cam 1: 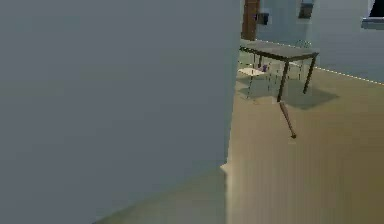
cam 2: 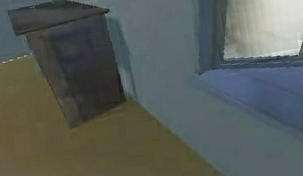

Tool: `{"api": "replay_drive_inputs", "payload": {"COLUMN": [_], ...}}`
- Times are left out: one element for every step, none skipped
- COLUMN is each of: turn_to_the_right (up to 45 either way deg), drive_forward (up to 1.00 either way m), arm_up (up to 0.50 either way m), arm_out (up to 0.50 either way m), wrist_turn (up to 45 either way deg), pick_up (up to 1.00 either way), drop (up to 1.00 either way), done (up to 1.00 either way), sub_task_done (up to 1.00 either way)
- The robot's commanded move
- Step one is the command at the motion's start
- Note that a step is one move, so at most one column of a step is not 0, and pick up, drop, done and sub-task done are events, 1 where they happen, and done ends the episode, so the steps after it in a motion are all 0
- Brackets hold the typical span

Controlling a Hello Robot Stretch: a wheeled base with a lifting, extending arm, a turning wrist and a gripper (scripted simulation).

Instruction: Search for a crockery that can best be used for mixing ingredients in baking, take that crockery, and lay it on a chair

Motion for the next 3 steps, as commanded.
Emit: {"api": "replay_drive_inputs", "payload": {"turn_to_the_right": [42.0,0.0,3.0], "drive_forward": [0.0,1.0,0.0], "arm_up": [0.0,0.0,0.0], "arm_out": [0.0,0.0,0.0], "wrist_turn": [0.0,0.0,0.0], "pick_up": [0.0,0.0,0.0], "drop": [0.0,0.0,0.0], "done": [0.0,0.0,0.0], "sub_task_done": [0.0,0.0,0.0]}}
